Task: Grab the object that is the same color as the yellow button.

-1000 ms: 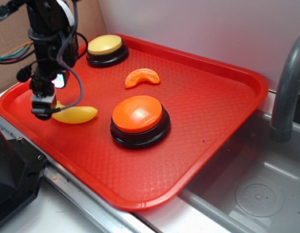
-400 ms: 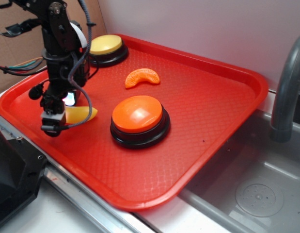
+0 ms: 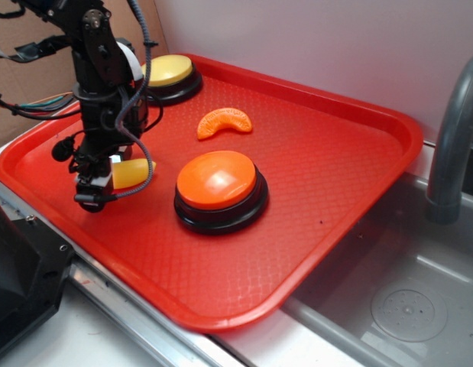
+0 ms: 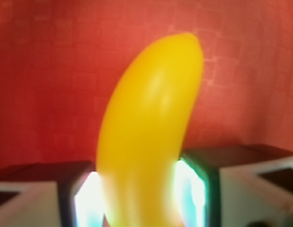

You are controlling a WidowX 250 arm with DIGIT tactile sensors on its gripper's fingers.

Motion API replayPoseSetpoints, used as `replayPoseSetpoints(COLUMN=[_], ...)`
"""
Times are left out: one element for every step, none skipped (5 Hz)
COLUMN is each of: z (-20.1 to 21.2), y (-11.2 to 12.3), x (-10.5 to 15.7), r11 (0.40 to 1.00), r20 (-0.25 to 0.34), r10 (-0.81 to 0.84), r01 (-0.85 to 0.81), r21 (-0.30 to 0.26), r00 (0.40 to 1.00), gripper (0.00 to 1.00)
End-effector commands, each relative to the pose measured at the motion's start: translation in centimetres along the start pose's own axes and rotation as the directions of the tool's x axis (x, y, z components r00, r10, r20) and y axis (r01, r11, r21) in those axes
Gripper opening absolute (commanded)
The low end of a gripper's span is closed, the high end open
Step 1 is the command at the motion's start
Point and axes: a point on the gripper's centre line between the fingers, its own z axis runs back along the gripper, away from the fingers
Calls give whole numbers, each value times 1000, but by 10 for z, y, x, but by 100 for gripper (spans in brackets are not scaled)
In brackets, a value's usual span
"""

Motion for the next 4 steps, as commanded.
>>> replayPoseSetpoints(z=[48,97,144,177], y=[24,33,18,0], x=[-17,-40,-53,-47], r11=[942,817,645,436], r20=[64,149,231,251], r10=[322,550,732,868], r01=[-327,-566,-761,-900], r21=[73,111,70,30], r00=[944,822,641,429], gripper=[0,0,0,0])
